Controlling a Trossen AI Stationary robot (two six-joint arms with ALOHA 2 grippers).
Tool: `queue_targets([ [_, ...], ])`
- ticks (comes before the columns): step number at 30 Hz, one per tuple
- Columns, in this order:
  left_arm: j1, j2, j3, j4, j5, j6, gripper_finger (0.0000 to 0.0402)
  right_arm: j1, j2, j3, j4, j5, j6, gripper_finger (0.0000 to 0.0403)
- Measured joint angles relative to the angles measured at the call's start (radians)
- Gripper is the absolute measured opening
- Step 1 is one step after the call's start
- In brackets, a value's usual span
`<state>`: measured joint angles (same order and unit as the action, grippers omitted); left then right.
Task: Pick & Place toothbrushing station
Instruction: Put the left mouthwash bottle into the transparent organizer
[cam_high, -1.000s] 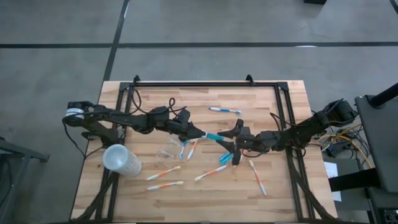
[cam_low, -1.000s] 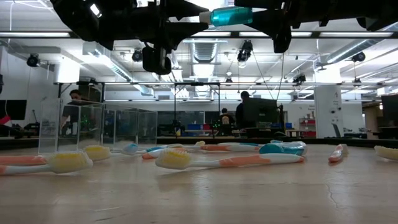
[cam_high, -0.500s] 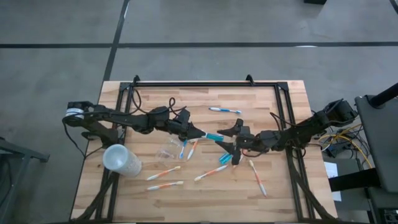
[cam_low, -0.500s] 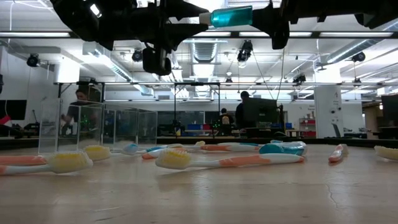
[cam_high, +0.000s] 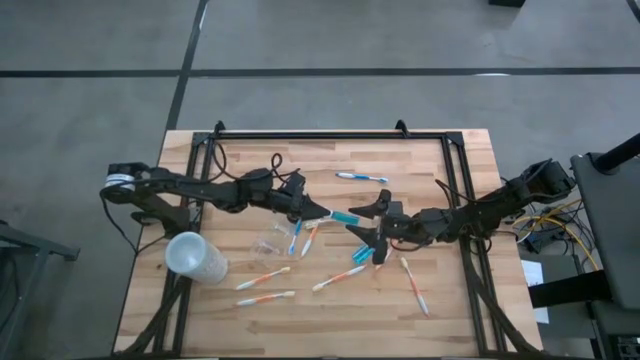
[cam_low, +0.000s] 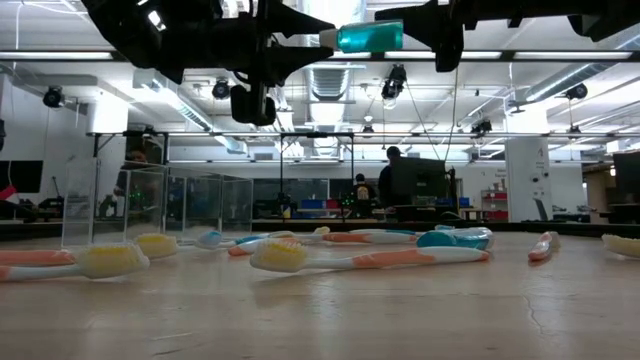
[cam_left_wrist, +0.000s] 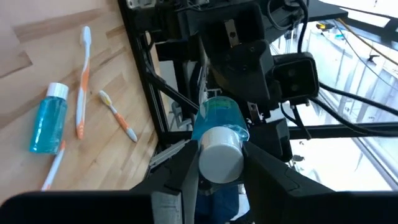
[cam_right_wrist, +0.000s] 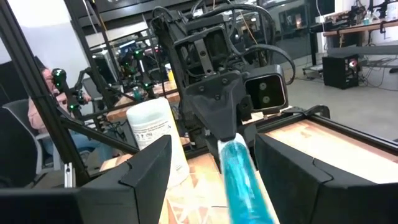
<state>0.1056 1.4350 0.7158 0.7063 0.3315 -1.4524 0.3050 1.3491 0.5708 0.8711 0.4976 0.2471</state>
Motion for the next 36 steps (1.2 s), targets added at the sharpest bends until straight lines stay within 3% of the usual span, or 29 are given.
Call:
queue_targets([
  [8,0.049,-0.088,0.000,-0.137,0.052,0.043,0.0108,0.000,-0.001,0.000,0.001,0.000,-0.011,0.0224],
  [12,0.092,-0.190,0.000,-0.337,0.047,0.123,0.0108,0.000,-0.001,-0.001,0.000,0.000,-0.011,0.0224],
  [20,0.128,-0.426,0.027,-0.739,-0.080,0.223,0.0108,0.000,-0.001,-0.001,-0.001,0.000,-0.012,0.0224],
  [29,0.106,-0.533,0.250,-1.369,-0.298,0.312,0.0108,0.000,-0.001,-0.002,-0.007,0.000,-0.017,0.0224],
  [36,0.091,-0.481,0.412,-1.663,-0.338,0.332,0.0108,0.000,-0.001,-0.002,-0.008,0.002,-0.070,0.0224],
])
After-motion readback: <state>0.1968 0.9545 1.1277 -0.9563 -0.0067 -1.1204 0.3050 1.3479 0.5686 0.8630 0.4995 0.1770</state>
